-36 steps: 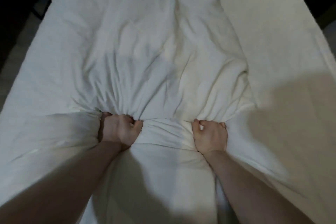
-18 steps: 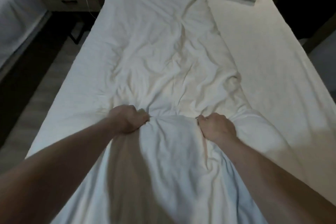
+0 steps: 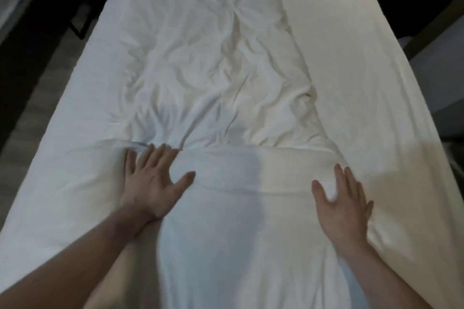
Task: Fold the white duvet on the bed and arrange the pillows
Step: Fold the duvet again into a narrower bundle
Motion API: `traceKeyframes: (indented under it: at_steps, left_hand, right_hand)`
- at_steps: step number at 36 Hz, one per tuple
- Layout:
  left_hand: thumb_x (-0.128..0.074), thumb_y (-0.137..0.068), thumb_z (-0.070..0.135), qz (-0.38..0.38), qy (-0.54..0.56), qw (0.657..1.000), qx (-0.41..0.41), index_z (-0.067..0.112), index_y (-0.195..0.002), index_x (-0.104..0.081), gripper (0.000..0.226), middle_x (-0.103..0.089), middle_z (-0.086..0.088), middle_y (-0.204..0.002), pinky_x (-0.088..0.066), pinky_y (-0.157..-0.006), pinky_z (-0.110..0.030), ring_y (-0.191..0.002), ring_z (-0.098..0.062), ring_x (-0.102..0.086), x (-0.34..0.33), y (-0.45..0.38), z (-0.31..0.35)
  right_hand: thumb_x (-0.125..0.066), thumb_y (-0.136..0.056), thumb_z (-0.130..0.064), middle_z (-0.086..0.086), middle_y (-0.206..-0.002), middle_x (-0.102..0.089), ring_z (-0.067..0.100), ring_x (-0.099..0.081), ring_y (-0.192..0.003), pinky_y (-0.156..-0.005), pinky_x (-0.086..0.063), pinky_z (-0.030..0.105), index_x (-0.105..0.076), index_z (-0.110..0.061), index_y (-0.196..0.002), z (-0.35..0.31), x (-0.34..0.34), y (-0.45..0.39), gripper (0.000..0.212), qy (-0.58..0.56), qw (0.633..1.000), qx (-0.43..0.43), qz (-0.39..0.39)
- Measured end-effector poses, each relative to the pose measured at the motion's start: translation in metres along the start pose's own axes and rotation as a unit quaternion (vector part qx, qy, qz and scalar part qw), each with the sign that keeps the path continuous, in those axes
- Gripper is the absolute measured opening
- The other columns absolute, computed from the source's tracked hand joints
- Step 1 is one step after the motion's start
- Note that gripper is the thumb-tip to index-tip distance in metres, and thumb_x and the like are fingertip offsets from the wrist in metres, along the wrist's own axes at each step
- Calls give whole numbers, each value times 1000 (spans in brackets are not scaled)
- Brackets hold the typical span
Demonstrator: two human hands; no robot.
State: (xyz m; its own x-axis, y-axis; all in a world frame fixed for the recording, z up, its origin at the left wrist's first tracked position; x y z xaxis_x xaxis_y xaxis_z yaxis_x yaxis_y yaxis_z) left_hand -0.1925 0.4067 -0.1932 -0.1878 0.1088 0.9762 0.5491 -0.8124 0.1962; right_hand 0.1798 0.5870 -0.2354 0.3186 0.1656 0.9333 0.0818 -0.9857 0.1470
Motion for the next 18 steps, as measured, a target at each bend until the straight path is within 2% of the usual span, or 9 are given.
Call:
traceKeyframes:
  at_steps: [3, 7, 8, 10, 12, 14, 18]
  left_hand:
    - [-39, -83, 69, 45, 39, 998, -4, 31, -130, -58, 63, -53, 6, -142, -4, -118, -39, -140, -20, -34, -17, -15, 0]
    - [-49, -82, 51, 96, 112, 989, -13, 16, -116, -68, 53, -64, -6, -125, -4, -115, -20, -128, -29, -48, -34, -30, 8]
    - [-50, -81, 48, 107, 122, 987, -19, 13, -113, -68, 51, -64, -8, -123, -6, -116, -22, -125, -31, -49, -38, -32, 8]
    - [-51, -79, 45, 125, 136, 982, -37, 10, -109, -67, 48, -62, -11, -118, -19, -117, -38, -119, -34, -50, -46, -39, 11]
    - [-52, -78, 43, 136, 143, 979, -52, 8, -105, -66, 46, -60, -13, -112, -31, -108, -52, -112, -35, -50, -53, -46, 13]
    - [-52, -77, 43, 141, 149, 978, -51, 9, -102, -64, 44, -58, -13, -106, -34, -104, -55, -107, -34, -50, -59, -53, 14]
    - [-51, -77, 43, 124, 175, 976, -42, 7, -102, -61, 45, -56, -16, -103, -41, -94, -49, -102, -34, -51, -69, -62, 13]
  right_hand:
    - [-37, -85, -67, 5, -157, -34, 31, -39, -138, -110, -33, 53, -34, -26, -150, -2, -20, -2, 77, -31, 999, 0, 35]
    - [-41, -87, -60, 6, -154, -39, 33, -43, -133, -103, -38, 51, -36, -25, -149, 1, -37, -5, 72, -59, 994, -14, 87]
    - [-42, -87, -59, 5, -153, -39, 33, -42, -133, -103, -38, 51, -36, -25, -149, 3, -40, -7, 71, -58, 994, -15, 91]
    - [-44, -86, -57, 4, -152, -40, 33, -42, -132, -103, -37, 51, -37, -26, -148, 5, -45, -15, 70, -56, 994, -16, 97]
    - [-46, -85, -55, 5, -150, -43, 34, -43, -130, -103, -37, 51, -39, -24, -147, 7, -50, -23, 69, -57, 993, -18, 103]
    - [-48, -85, -53, 5, -148, -44, 34, -44, -130, -102, -37, 50, -40, -23, -146, 8, -54, -27, 69, -60, 992, -18, 111]
    - [-47, -85, -52, 6, -146, -46, 34, -45, -129, -102, -37, 49, -42, -21, -145, 9, -57, -31, 67, -64, 991, -8, 120]
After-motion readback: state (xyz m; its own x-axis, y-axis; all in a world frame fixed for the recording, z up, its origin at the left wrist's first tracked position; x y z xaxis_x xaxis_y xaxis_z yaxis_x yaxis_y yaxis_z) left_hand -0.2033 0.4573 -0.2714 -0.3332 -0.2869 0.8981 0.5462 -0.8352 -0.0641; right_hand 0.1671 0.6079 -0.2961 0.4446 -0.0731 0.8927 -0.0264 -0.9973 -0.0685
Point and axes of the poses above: each hand's wrist, its own y-axis away from the middle knuckle, its own x-axis out of the back of the hand, z = x × y, the point moved 6 cm from there along -y, towards the middle knuckle
